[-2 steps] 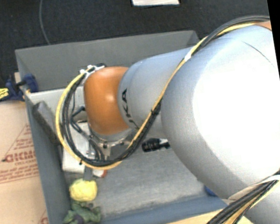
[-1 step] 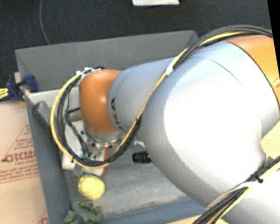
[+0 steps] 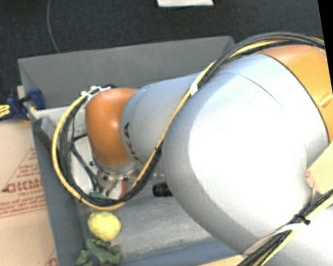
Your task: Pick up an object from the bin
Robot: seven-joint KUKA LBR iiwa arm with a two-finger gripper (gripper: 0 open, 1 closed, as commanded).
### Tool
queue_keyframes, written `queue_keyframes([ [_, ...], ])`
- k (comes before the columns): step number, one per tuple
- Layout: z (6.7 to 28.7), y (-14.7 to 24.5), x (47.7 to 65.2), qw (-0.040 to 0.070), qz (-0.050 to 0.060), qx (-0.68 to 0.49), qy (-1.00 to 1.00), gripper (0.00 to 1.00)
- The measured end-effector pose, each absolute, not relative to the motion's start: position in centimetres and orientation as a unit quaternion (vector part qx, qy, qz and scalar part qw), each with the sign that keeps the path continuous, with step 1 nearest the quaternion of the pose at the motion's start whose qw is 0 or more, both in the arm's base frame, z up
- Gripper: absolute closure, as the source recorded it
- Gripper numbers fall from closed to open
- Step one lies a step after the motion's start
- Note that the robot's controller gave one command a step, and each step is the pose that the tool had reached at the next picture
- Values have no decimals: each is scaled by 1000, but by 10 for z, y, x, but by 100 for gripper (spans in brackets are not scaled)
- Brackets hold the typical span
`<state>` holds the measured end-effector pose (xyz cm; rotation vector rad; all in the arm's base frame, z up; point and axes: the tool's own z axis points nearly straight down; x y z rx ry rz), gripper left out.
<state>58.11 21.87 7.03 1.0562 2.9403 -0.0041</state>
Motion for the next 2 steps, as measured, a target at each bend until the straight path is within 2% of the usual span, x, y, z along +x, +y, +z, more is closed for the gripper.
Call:
queue_keyframes([
  [1, 71, 219, 581, 9, -1, 338, 941, 100],
  [2, 94, 218, 581, 9, -1, 337, 942, 100],
])
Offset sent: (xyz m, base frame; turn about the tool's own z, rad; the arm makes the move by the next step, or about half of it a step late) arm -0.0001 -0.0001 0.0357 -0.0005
